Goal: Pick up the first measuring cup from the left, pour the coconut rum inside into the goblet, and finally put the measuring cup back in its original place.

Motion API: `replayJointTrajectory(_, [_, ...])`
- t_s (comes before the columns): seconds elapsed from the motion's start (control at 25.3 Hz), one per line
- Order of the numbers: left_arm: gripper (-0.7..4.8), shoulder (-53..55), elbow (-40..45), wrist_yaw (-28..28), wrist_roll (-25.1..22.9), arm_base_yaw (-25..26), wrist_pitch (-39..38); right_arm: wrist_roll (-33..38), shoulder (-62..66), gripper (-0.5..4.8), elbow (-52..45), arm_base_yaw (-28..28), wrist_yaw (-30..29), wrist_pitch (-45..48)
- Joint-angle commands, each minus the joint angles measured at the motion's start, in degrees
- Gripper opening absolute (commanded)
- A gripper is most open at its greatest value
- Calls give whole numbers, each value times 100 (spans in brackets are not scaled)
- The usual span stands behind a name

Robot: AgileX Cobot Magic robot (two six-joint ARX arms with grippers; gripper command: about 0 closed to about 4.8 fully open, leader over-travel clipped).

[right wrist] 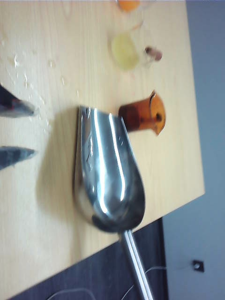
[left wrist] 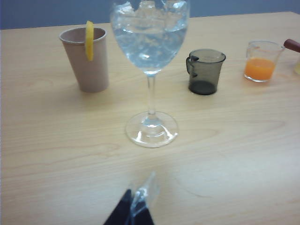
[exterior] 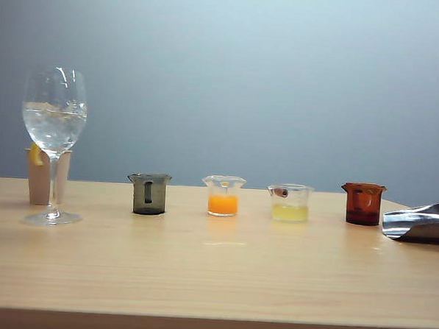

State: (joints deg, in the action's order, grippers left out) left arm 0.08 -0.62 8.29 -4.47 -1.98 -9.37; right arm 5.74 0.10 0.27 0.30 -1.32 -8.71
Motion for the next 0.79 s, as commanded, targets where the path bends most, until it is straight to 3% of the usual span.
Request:
replayJointTrajectory(0.04, [-4, 2, 7, -1320, 999, 4, 422, 7, -2, 88, -22, -149, 9, 59])
replayJointTrajectory(0.12, [-3, 2, 7, -1512, 1244, 4, 531, 7, -2, 88, -22, -157, 11, 59])
replayJointTrajectory(0.79, [-3, 2, 9, -1491, 1139, 2, 643, 7, -2, 88, -22, -153, 9, 59])
